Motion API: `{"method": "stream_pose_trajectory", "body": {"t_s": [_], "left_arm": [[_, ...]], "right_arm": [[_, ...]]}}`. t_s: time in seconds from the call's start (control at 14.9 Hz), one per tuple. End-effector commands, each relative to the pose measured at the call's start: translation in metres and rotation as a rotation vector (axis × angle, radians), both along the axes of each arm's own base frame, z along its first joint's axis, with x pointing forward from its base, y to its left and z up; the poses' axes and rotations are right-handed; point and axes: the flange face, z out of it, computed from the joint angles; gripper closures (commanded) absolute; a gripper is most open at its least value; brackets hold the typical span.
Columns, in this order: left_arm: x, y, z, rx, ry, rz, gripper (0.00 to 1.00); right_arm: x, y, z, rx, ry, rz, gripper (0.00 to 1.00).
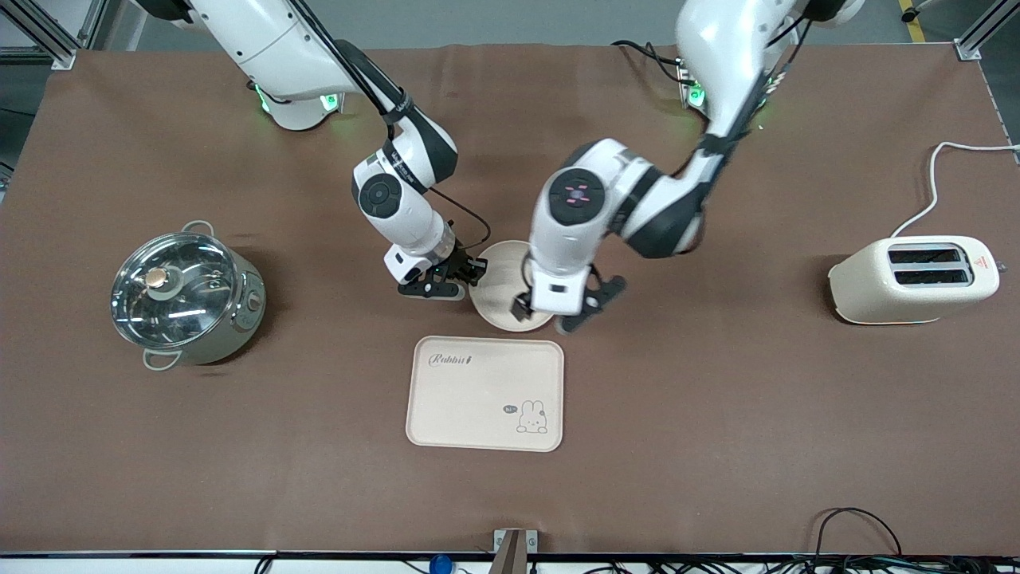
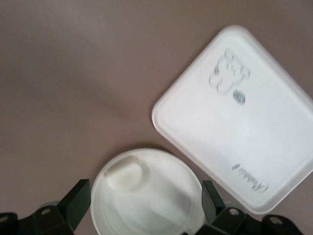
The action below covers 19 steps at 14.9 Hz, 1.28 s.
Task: Place bun in plate and plate on tray
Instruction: 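Open the left gripper to drop the bun onto the plate, lift away, then slide the plate onto the tray with the right gripper while the left gripper withdraws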
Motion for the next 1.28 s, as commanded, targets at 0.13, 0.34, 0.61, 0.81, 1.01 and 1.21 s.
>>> {"method": "stream_pose_trajectory", "body": {"t_s": [0.13, 0.34, 0.61, 0.81, 1.01, 1.21], "left_arm": [[0.038, 0.096, 0.085, 0.022, -0.054, -0.090, 0.00], [0.039, 0.150, 0.134, 0.167, -0.093, -0.254, 0.00], [0.037, 0.229, 0.198, 0.203, -0.121, -0.341, 0.00], [0.016, 0.267, 0.236, 0.229, -0.085, -0.451, 0.00], [-0.004, 0.304, 0.265, 0.239, -0.045, -0.548, 0.00], [-0.035, 0.332, 0.279, 0.177, -0.033, -0.608, 0.00]], "right_arm": [[0.064, -0.009, 0.054, 0.078, -0.094, -0.093, 1.00], [0.108, -0.018, 0.059, 0.123, -0.122, -0.160, 1.00], [0.145, -0.056, 0.023, 0.092, -0.128, -0.212, 1.00], [0.157, -0.070, -0.014, 0.067, -0.116, -0.222, 1.00], [0.167, -0.073, -0.029, 0.070, -0.117, -0.235, 1.00], [0.168, -0.074, -0.035, 0.069, -0.117, -0.240, 1.00]]}}
